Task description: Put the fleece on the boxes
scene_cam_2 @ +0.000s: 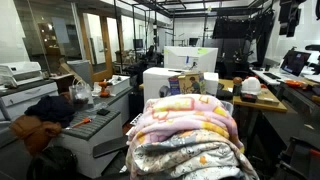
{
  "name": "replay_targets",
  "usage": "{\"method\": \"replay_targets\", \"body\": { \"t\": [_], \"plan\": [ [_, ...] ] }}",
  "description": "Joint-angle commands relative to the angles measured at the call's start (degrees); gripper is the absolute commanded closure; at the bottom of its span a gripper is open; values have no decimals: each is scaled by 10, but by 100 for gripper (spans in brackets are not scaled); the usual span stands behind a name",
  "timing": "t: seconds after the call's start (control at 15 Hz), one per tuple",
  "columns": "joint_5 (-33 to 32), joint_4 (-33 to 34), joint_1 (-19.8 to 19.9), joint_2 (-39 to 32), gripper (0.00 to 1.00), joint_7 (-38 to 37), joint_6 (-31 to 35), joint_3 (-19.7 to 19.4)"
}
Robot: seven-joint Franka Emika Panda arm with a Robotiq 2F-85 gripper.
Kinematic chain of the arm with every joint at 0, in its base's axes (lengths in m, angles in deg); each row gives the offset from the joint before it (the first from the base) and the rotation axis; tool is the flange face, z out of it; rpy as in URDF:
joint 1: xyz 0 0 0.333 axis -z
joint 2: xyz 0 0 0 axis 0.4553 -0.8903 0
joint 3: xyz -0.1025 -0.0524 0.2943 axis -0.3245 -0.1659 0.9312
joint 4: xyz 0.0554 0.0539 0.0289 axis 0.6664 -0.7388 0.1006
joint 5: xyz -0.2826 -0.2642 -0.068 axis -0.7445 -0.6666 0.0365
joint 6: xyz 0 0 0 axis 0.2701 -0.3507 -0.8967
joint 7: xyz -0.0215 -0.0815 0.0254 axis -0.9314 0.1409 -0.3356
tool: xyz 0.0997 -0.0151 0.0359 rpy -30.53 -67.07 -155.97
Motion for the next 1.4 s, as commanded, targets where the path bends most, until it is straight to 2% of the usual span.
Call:
{"method": "replay_targets", "body": {
  "t": [0.0, 1.33],
  "plan": [
    [2, 2, 6, -1, 0, 2, -1, 4],
    [13, -1, 8, -20, 0, -4, -7, 1]
  ]
}}
